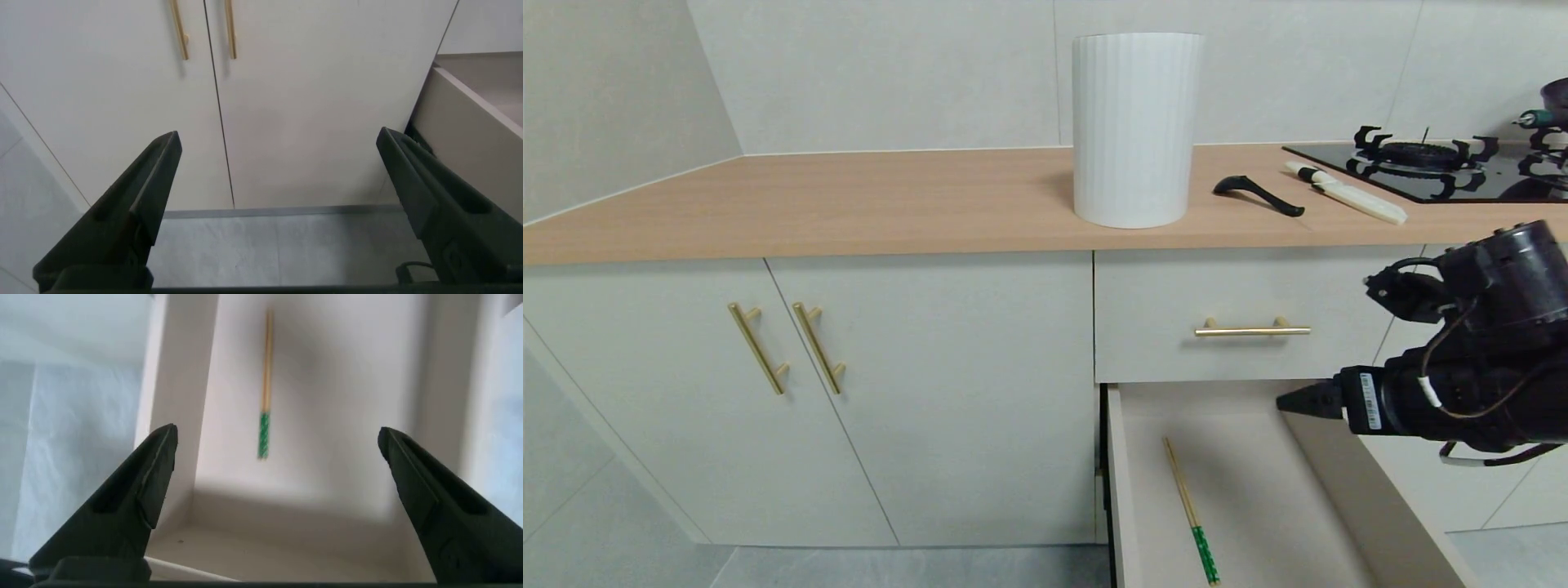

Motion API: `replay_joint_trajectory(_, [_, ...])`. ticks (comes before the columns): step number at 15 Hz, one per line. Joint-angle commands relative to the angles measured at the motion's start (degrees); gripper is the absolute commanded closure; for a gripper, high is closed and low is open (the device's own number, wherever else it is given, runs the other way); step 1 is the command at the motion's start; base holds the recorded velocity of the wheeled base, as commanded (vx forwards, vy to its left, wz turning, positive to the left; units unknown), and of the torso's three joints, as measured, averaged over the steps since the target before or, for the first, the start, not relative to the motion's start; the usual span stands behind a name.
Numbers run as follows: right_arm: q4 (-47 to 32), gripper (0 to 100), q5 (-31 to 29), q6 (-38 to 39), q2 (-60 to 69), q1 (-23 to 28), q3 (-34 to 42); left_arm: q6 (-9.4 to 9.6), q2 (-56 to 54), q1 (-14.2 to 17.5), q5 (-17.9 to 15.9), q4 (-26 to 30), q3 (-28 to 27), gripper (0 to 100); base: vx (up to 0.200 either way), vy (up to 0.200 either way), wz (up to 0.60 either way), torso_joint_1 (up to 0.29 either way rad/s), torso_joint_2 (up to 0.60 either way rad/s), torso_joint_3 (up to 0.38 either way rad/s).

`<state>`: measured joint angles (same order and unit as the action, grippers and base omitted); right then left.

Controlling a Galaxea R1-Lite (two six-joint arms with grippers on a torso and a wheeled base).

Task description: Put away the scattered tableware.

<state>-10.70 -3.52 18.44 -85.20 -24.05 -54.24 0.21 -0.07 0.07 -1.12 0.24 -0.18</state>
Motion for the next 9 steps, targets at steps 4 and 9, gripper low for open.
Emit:
replay_joint_trajectory(4, [0.07, 0, -0.26, -2.10, 6.45, 0.85, 0.36, 0.06, 0.07, 0.01, -0.02, 0.02, 0.01, 0, 0.000, 0.000, 0.00, 0.000, 0.00, 0.000])
replay_joint_trajectory(9, [0.33, 0, -0.43, -2.45, 6.45, 0.85, 0.80, -0.03, 0.07, 0.01, -0.02, 0.02, 0.01, 0, 0.000, 0.000, 0.00, 0.000, 0.00, 0.000])
